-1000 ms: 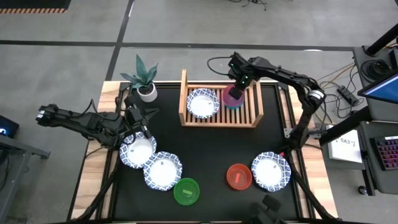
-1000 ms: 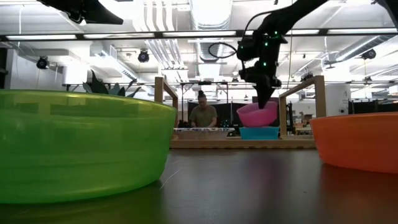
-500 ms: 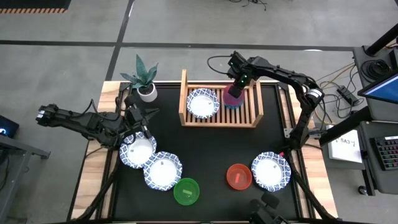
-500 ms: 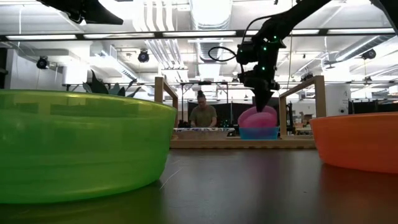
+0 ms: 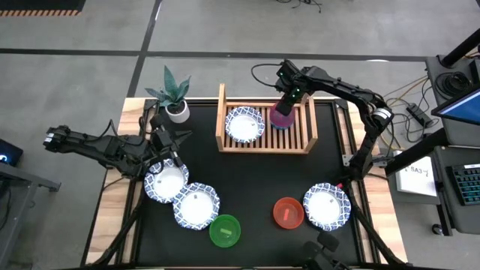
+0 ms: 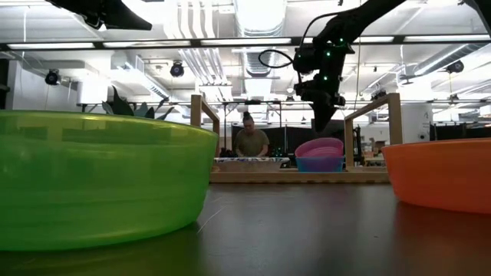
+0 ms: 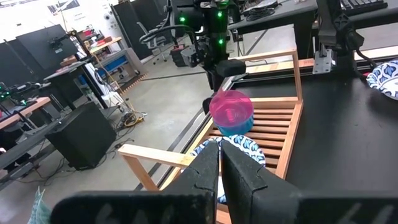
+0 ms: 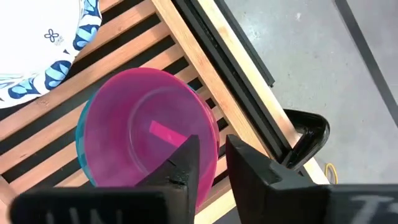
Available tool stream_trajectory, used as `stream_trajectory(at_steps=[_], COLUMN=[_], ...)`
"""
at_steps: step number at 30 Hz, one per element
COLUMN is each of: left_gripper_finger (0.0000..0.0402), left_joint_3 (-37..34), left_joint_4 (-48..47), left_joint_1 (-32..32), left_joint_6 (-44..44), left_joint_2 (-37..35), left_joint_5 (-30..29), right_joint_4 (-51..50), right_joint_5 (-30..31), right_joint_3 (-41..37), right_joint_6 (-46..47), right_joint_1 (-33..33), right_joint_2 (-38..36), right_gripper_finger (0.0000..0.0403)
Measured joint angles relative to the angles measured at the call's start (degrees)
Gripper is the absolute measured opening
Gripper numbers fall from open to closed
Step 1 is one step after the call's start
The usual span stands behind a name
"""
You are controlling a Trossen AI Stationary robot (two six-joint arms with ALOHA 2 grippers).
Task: Place and stack bowls onto a shelf
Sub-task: Stack the pink bowl on top of the blue bowl on the shelf, then stack the blue patterned bowl on top of the blue patterned bowl on the shelf
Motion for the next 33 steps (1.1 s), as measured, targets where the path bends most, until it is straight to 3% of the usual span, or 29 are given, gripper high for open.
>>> stream_trajectory(at_steps=[5, 15, 23, 27, 31, 33], left_gripper_finger=[0.0, 0.0, 0.0, 0.0, 0.0, 0.0], left_joint_3=[0.0, 0.0, 0.0, -0.01, 0.0, 0.0], left_joint_4=[0.01, -0.03, -0.03, -0.06, -0.09, -0.07], left_joint_1=[0.0, 0.0, 0.01, 0.01, -0.02, -0.03], left_joint_6=[0.0, -0.01, -0.33, -3.18, -10.66, -15.27], left_joint_2=[0.0, 0.0, 0.02, 0.02, 0.51, 1.2], left_joint_5=[0.0, 0.0, 0.0, 0.02, 0.4, 4.42], right_joint_4=[1.62, 5.91, 6.17, 6.27, 10.97, 16.78], right_joint_5=[0.39, 1.4, 0.11, -4.47, -5.29, -5.33], right_joint_3=[-0.75, -4.04, -3.88, -4.37, -7.82, -11.75], right_joint_6=[-0.37, -0.35, -0.32, 1.27, 0.56, -0.35], right_joint_1=[0.0, -0.17, 1.29, 4.54, 11.66, 15.86], right_joint_2=[1.28, 3.14, -1.71, -5.54, -10.12, -12.99], right_gripper_finger=[0.0014, 0.0011, 0.0011, 0.0011, 0.0011, 0.0011])
